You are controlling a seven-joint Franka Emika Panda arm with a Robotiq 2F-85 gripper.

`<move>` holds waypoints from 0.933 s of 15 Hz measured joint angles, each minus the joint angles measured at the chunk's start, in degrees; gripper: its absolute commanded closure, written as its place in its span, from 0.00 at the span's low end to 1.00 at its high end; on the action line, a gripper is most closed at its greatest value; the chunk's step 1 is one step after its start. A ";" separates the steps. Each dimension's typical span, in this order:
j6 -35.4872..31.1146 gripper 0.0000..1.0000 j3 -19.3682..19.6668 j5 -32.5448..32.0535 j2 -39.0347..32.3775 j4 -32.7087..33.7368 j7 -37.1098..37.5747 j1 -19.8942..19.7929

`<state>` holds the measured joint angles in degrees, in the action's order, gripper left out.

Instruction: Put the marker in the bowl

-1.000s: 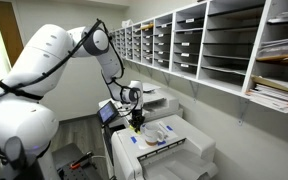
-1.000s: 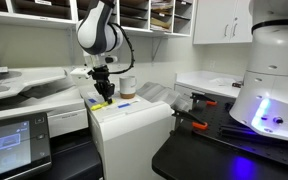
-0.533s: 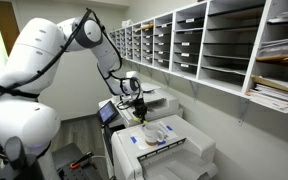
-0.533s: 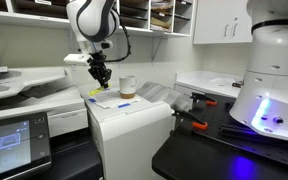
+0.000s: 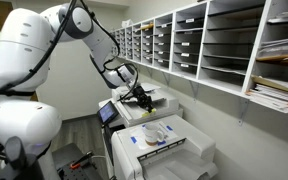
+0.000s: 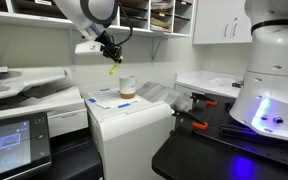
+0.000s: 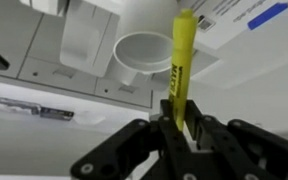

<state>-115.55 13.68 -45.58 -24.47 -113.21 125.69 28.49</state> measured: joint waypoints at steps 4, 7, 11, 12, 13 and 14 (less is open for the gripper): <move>12.62 0.95 -5.80 -7.20 -0.10 -0.11 1.90 -2.81; 18.75 0.95 -9.46 -10.63 -0.69 -0.22 1.97 -5.23; 20.80 0.95 -12.23 -13.13 -3.28 0.14 4.14 -8.26; 20.80 0.95 -12.59 -13.72 -4.37 0.48 5.16 -8.90; 20.80 0.95 -12.82 -14.25 -5.63 1.07 6.22 -9.48; 20.81 0.95 -12.90 -14.73 -6.97 1.80 7.19 -9.93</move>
<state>-94.74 0.78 -60.31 -31.44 -111.41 132.89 18.56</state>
